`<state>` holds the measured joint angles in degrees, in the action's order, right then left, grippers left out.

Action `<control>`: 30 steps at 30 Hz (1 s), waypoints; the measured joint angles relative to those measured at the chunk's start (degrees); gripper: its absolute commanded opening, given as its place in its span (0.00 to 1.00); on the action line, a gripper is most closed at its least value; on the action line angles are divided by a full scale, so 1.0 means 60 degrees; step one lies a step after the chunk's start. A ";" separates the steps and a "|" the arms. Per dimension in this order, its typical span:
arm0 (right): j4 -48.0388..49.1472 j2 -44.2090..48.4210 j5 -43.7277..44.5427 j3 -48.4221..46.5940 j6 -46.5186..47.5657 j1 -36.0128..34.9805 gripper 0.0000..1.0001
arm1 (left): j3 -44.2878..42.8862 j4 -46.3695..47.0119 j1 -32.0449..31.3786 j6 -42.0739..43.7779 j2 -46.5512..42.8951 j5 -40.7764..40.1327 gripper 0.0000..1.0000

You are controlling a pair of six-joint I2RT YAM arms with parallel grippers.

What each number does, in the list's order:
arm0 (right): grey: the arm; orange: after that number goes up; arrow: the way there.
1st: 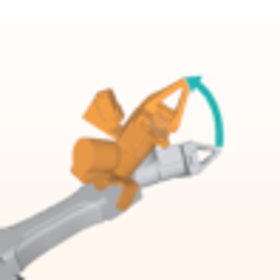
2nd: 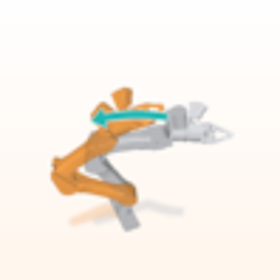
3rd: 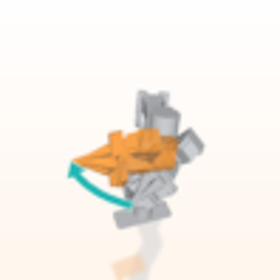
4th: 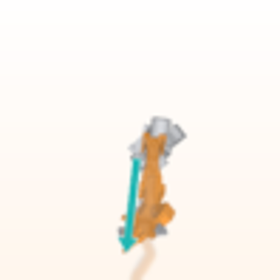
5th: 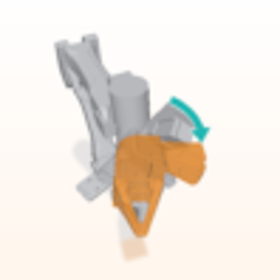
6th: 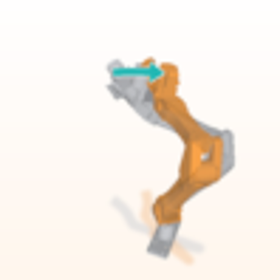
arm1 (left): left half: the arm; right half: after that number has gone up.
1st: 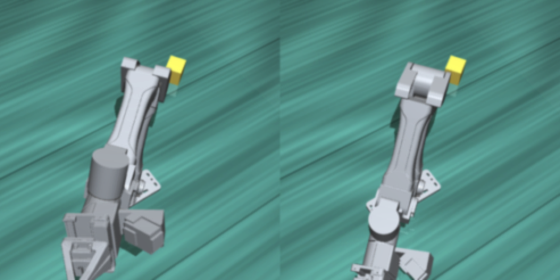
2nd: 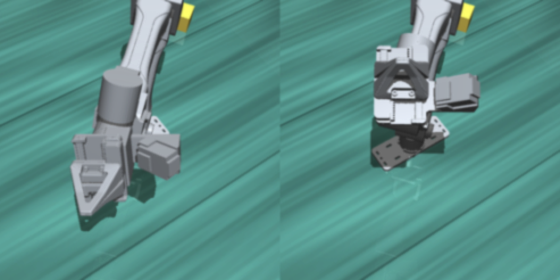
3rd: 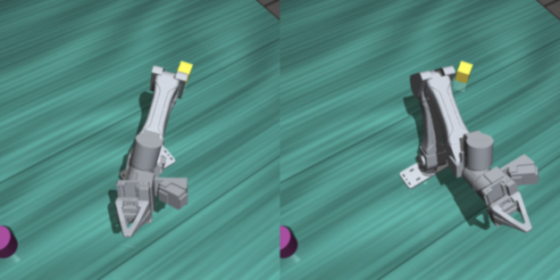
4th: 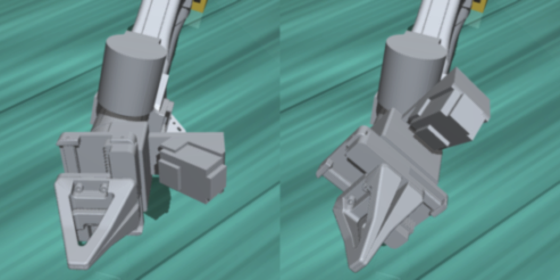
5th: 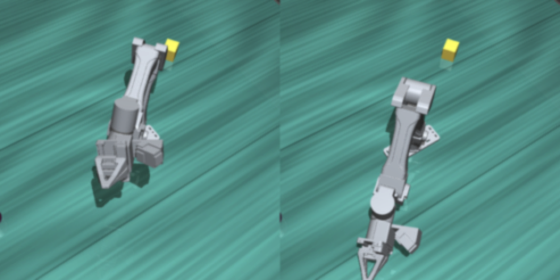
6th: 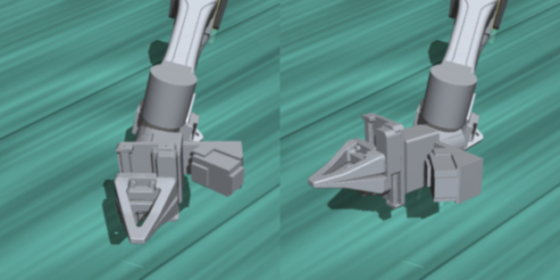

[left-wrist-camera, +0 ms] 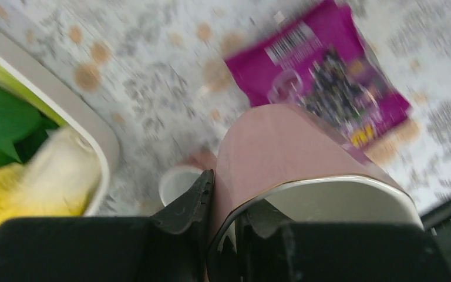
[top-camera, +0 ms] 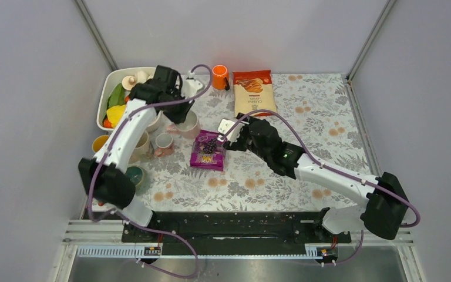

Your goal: Turn the mug right side up

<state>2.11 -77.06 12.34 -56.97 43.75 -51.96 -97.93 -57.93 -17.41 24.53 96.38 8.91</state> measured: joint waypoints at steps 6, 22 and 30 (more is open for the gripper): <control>0.0193 0.0408 0.0029 0.0674 -0.0925 0.0142 0.77 | 0.3118 -0.1177 0.0637 0.0583 -0.3129 0.0707 0.00; 0.0433 0.1027 -0.0178 0.1530 -0.1876 0.0433 0.78 | 0.8575 0.0820 0.3814 0.2193 -0.4040 0.0958 0.17; 0.0470 0.1228 -0.0342 0.1770 -0.2204 0.0605 0.78 | 0.9235 0.1330 0.4098 0.3246 -0.4710 0.1264 0.70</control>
<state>4.93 -69.69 10.28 -46.35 30.52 -48.34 -42.52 -49.95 7.18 44.01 68.12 16.49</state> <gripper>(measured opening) 0.775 0.636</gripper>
